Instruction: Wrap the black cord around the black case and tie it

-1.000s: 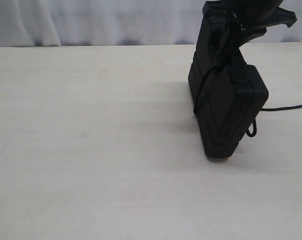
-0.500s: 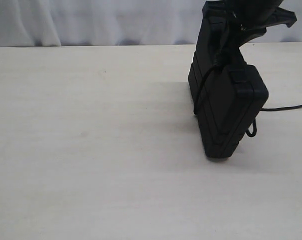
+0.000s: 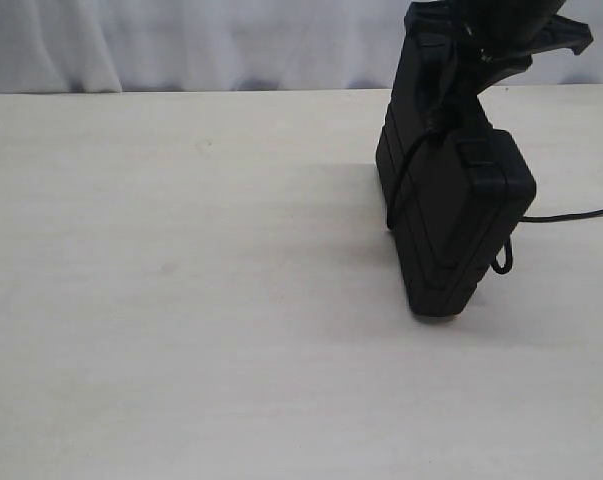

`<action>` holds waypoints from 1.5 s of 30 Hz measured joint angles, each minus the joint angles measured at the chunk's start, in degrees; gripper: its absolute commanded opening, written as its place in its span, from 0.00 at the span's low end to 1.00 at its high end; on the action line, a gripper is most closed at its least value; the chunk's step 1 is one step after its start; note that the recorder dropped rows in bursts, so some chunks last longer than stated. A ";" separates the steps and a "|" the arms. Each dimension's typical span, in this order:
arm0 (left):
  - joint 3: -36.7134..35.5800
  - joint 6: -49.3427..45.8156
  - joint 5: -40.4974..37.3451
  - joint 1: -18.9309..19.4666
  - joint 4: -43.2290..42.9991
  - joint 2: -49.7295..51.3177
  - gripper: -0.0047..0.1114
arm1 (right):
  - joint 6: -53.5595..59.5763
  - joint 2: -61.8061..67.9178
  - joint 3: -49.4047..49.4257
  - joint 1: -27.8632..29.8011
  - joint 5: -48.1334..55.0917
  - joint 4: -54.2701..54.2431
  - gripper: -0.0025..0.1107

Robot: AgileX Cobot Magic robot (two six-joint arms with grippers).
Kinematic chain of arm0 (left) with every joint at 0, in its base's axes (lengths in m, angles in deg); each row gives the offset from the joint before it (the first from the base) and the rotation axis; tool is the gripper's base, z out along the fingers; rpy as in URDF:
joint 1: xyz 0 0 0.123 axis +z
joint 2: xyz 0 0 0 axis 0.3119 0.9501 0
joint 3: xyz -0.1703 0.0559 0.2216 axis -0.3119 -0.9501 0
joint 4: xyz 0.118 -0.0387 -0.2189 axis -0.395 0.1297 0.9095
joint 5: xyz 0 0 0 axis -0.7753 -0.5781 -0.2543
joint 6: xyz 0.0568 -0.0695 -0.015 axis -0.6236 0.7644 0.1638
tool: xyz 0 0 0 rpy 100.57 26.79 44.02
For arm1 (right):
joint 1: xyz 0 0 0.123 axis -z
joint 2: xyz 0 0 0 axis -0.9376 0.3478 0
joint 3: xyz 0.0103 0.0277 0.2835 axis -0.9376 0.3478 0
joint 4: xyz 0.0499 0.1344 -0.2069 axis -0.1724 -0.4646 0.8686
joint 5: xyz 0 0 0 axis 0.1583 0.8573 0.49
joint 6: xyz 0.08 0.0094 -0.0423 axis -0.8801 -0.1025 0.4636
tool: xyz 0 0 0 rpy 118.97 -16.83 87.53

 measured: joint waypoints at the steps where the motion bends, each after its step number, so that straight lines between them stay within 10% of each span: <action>1: -0.75 0.44 0.00 1.10 -0.65 -1.38 0.04 | 0.00 0.00 0.00 0.00 0.00 0.00 0.06; 27: -20.68 1.41 1.75 4.43 -8.60 -10.48 0.04 | 0.00 0.00 0.00 0.00 0.00 0.00 0.06; 45: -21.23 -0.72 -8.20 4.43 -8.60 -10.48 0.04 | 0.00 0.00 0.00 0.00 -0.10 0.00 0.06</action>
